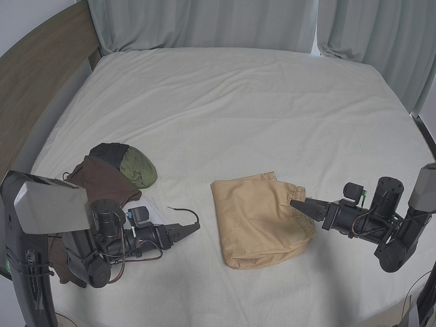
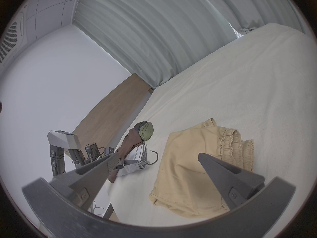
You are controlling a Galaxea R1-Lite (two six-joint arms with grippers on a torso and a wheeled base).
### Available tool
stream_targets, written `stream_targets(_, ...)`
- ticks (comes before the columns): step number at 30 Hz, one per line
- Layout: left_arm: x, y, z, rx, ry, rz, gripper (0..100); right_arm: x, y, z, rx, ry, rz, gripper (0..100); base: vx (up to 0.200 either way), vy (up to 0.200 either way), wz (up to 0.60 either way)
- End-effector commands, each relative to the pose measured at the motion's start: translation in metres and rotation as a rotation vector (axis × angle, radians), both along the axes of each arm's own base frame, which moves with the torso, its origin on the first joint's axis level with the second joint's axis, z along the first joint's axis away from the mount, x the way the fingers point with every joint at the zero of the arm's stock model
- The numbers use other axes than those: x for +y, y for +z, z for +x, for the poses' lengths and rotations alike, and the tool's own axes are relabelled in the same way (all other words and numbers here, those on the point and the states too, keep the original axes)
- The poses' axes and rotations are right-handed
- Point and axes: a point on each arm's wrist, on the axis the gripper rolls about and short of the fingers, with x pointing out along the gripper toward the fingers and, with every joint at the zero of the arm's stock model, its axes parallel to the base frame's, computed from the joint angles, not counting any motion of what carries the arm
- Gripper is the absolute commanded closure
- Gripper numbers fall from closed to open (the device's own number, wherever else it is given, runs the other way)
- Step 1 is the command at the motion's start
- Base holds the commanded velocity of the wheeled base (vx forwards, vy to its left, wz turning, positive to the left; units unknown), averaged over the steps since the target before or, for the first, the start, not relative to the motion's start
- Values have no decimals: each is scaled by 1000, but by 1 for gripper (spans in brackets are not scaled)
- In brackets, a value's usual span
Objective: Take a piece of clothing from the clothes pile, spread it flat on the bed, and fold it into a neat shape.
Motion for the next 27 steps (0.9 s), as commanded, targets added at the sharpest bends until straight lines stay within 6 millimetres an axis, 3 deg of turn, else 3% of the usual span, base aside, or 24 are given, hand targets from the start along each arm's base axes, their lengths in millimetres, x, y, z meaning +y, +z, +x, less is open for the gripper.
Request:
stream_targets(1,1,-23,0,62,2,21,0,1,-6,1,18,2,-7,0,0,0,0)
stream_targets(14,3,-19,-2,42,-26,19,0,-5,-43,-5,130,-3,-91,0,0,0,0)
stream_targets(19,3,-23,-6,-24,-60,94,0,-18,-62,-8,213,-41,-115,0,0,0,0)
stream_targets(27,4,-23,-9,-25,-63,106,0,-30,-75,-6,270,-83,-122,0,0,0,0)
